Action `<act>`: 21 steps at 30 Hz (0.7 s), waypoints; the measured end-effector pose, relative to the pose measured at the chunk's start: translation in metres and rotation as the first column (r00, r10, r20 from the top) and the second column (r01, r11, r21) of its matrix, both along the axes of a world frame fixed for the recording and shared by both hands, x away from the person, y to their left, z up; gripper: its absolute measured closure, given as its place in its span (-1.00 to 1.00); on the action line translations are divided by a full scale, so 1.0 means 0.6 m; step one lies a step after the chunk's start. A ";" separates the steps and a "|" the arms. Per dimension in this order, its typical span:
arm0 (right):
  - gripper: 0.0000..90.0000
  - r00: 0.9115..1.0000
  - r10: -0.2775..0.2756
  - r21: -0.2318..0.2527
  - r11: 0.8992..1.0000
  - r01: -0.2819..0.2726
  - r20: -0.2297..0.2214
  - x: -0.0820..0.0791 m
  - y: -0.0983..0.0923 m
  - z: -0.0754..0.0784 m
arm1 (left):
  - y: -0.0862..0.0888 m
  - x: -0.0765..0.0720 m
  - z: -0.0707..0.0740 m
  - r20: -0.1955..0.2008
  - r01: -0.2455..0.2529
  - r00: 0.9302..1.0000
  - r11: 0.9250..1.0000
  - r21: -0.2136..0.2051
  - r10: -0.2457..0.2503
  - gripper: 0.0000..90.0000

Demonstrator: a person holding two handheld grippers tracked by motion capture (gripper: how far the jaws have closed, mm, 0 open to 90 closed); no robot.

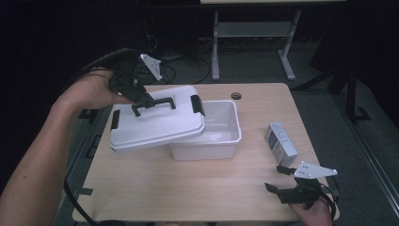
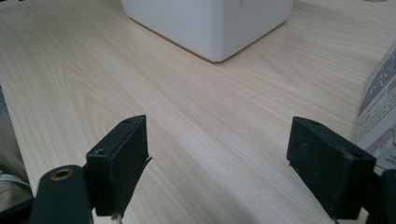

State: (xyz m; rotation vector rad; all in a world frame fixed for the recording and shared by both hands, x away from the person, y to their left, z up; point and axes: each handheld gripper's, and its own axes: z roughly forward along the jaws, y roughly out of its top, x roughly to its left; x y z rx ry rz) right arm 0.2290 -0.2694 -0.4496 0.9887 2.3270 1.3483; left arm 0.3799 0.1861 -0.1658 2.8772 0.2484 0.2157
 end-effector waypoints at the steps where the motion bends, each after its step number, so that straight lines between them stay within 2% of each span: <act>1: -0.56 1.000 0.000 -0.001 1.000 0.000 -0.001 0.000 0.000 0.000 | 0.006 -0.001 -0.001 -0.001 -0.009 1.000 1.000 -0.002 0.009 0.88; 13: -0.56 1.000 -0.001 -0.004 1.000 0.001 0.003 -0.001 -0.001 0.000 | 0.063 -0.008 -0.025 -0.012 -0.067 0.998 0.998 0.010 0.068 0.88; 21: -0.56 1.000 -0.006 -0.003 1.000 0.006 0.007 -0.002 -0.001 0.000 | 0.113 -0.017 -0.051 -0.021 -0.119 0.993 0.993 0.023 0.119 0.88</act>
